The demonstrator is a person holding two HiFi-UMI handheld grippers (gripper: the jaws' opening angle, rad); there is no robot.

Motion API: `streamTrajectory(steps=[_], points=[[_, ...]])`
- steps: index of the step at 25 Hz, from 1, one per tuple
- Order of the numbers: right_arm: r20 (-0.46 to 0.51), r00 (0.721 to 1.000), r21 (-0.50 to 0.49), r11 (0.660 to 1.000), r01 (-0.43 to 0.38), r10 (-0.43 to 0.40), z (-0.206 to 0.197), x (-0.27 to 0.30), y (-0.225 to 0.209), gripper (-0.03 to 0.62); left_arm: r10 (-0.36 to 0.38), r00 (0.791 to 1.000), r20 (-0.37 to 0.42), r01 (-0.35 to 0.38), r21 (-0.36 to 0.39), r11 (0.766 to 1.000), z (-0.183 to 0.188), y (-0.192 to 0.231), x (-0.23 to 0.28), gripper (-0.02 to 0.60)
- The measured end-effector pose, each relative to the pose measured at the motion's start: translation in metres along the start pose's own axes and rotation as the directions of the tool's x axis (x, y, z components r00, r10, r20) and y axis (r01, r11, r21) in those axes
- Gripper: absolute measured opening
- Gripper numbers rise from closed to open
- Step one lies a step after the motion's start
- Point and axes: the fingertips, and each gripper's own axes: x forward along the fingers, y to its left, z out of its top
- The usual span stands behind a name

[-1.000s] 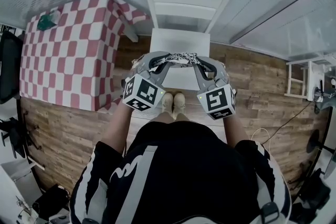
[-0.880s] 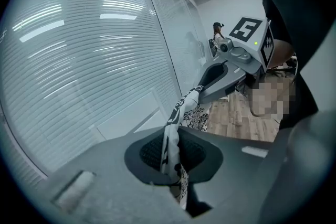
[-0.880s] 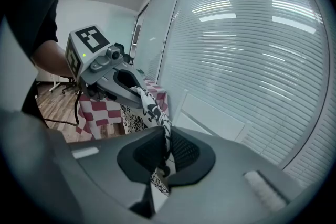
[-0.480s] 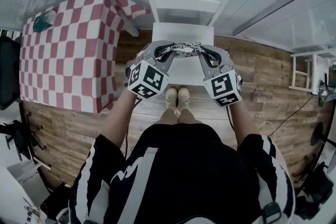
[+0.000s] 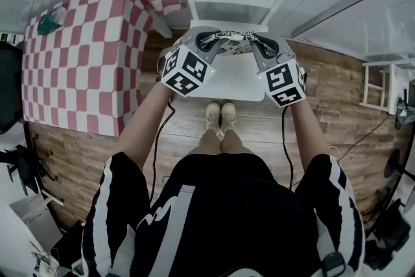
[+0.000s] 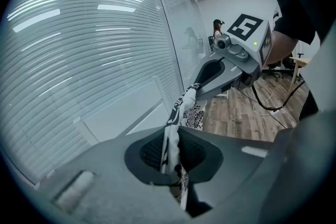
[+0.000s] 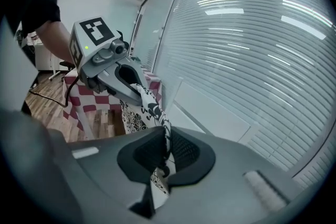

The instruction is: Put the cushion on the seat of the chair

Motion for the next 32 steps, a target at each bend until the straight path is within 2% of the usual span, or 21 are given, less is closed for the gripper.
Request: streamTrajectory(steps=[5,10,14,20,26,32], points=[[-0.022,1.0,-0.07,0.998,-0.001,-0.001,-0.003,0.015,-0.011,0.009,-0.002,1.0,-0.012,0.002,0.019,1.0,-0.007,0.011,0.014,0.015],[-0.038,0.999,-0.143,0.99,-0.008,0.002,0.0,0.034,-0.021,0.009,0.006,1.0,-0.023,-0.006,-0.001,1.0,-0.012,0.032,0.026,0.017],[-0.051,0.999,-0.206,0.978,-0.01,0.0,-0.004,0.053,-0.029,0.009,0.009,0.999,-0.052,-0.008,0.025,1.0,-0.016,0.047,0.038,0.017],[-0.065,0.998,-0.215,0.976,-0.028,0.014,-0.006,0.075,-0.04,0.009,0.029,0.996,-0.089,-0.022,0.074,0.997,-0.019,0.07,0.054,0.017],[-0.093,0.996,-0.301,0.953,-0.021,-0.007,-0.002,0.097,-0.058,0.009,0.021,0.994,-0.104,-0.015,0.058,0.998,-0.019,0.094,0.068,0.017],[-0.075,0.997,-0.276,0.961,0.015,-0.037,0.004,0.102,-0.084,0.009,0.012,0.996,-0.087,-0.006,0.071,0.997,-0.006,0.106,0.078,0.017]])
